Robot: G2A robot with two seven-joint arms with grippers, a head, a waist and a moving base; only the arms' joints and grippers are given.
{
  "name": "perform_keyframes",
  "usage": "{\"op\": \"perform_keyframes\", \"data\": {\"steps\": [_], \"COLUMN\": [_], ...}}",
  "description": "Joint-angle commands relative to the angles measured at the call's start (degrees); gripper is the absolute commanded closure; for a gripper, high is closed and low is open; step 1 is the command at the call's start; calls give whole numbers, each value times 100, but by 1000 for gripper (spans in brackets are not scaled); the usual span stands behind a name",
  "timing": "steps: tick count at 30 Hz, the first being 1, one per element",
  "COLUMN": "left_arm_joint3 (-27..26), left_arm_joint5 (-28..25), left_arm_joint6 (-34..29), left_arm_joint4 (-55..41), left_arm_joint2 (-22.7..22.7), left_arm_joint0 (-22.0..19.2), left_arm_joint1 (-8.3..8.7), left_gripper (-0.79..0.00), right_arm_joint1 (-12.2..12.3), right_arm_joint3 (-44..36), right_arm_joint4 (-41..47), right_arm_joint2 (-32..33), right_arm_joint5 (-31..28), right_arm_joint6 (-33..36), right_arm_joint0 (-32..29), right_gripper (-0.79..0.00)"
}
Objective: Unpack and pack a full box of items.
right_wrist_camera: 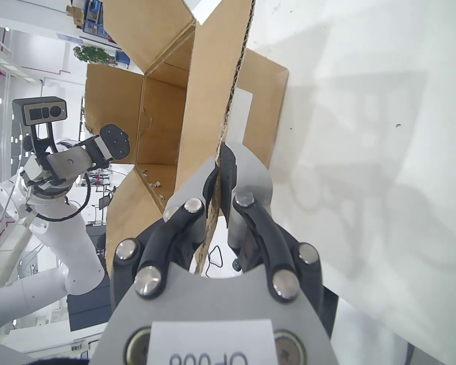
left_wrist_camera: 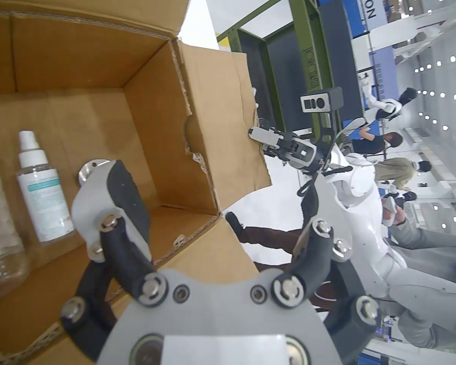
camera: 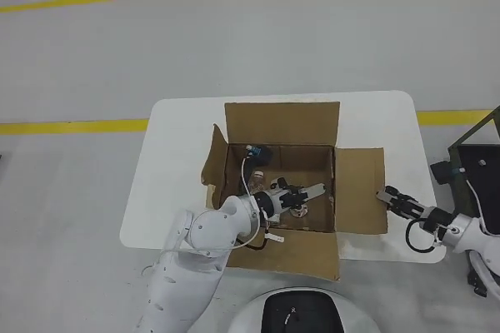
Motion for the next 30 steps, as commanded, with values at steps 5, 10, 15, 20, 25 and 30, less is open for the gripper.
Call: {"op": "perform_keyframes", "data": {"steps": [5, 10, 15, 20, 25, 30], "left_arm_joint3": [-35, -35, -19, 158, 542, 1025], "left_arm_joint5": [30, 30, -48, 24, 162, 260], "left_arm_joint6": [-11, -11, 58, -391, -1008, -1562], "left_arm_joint4": [62, 62, 158, 950, 2201, 3326], "left_arm_joint2": [18, 18, 72, 511, 1128, 1702], "left_arm_joint0": [-12, -12, 37, -343, -912, -1256], "left_arm_joint1": [8, 8, 13, 7, -32, -94], "left_gripper": [-785, -785, -785, -785, -785, -785], "right_arm_joint1": [2, 38, 81, 111, 115, 107], "right_arm_joint3": [-154, -533, -910, -1157, -1296, -1373], "right_arm_joint4": [22, -419, -1028, -1516, -1650, -1684], "right_arm_joint2": [158, 618, 1087, 1330, 1369, 1344], "right_arm_joint5": [-145, -293, -495, -627, -597, -551], "right_arm_joint6": [-208, -533, -676, -676, -669, -704], "right_arm_joint0": [-16, -57, -111, -140, -195, -285], "right_gripper": [-437, -785, -785, 0, 0, 0]}}
